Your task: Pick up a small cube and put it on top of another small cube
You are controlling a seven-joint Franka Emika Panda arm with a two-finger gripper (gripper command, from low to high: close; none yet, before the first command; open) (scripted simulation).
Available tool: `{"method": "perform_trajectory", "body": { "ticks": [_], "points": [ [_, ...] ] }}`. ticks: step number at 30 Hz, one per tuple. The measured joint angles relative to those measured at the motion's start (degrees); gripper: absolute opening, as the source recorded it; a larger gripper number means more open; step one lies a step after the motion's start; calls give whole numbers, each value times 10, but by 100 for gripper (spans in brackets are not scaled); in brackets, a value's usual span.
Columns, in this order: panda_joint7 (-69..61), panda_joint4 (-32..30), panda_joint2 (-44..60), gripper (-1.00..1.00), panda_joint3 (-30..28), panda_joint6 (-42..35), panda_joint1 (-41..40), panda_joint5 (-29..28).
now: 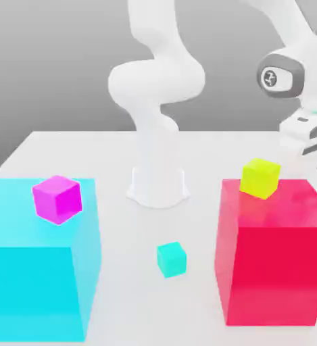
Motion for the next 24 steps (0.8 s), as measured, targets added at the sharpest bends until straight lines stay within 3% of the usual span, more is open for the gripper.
{"method": "perform_trajectory", "body": {
  "ticks": [11, 24],
  "points": [
    [123, -55, 47, 0, 9, 66, -34, -5],
    [308, -101, 82, 0, 19, 138, -100, -91]
  ]
}}
